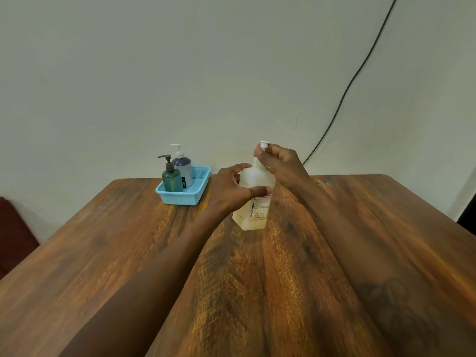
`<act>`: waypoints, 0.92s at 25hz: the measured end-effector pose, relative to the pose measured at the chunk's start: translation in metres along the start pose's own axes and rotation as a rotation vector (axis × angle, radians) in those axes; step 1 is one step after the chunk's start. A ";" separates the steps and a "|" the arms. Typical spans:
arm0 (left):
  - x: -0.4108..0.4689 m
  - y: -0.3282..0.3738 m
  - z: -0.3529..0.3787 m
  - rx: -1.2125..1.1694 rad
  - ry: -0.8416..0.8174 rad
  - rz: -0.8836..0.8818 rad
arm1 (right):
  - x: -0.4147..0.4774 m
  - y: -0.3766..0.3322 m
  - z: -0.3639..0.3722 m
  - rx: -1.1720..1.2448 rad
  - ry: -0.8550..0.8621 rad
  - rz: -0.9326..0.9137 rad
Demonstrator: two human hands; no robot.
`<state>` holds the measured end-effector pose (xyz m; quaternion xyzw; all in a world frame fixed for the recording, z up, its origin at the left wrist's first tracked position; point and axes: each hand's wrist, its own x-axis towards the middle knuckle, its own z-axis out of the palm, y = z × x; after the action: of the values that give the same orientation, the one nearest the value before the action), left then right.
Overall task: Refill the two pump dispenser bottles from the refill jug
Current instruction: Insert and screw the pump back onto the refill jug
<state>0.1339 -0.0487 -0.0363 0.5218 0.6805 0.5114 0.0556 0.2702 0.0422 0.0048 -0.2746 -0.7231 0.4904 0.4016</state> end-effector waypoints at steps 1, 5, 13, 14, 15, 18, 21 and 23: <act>0.000 -0.001 -0.002 -0.014 -0.008 -0.008 | 0.001 0.000 -0.002 0.148 -0.087 0.053; 0.000 0.000 -0.008 -0.041 -0.033 0.015 | 0.001 0.003 -0.009 0.094 -0.077 -0.043; -0.001 0.006 0.003 0.004 0.040 0.042 | -0.002 -0.009 0.004 -0.211 0.223 -0.029; -0.001 0.005 0.002 -0.005 0.029 0.039 | -0.001 -0.010 0.002 -0.222 0.165 -0.042; 0.000 0.005 0.001 -0.027 0.016 0.031 | 0.000 -0.010 0.000 -0.197 0.089 -0.050; 0.001 0.004 -0.004 -0.096 -0.016 0.002 | 0.000 -0.015 -0.007 -0.001 -0.108 0.002; 0.001 0.004 -0.005 -0.091 -0.029 0.008 | 0.000 -0.014 -0.009 -0.001 -0.068 -0.050; -0.001 0.005 -0.001 -0.082 0.013 0.008 | 0.000 -0.013 -0.006 -0.046 0.019 -0.097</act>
<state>0.1374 -0.0504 -0.0328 0.5185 0.6571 0.5426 0.0704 0.2754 0.0401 0.0174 -0.2532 -0.7428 0.4509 0.4252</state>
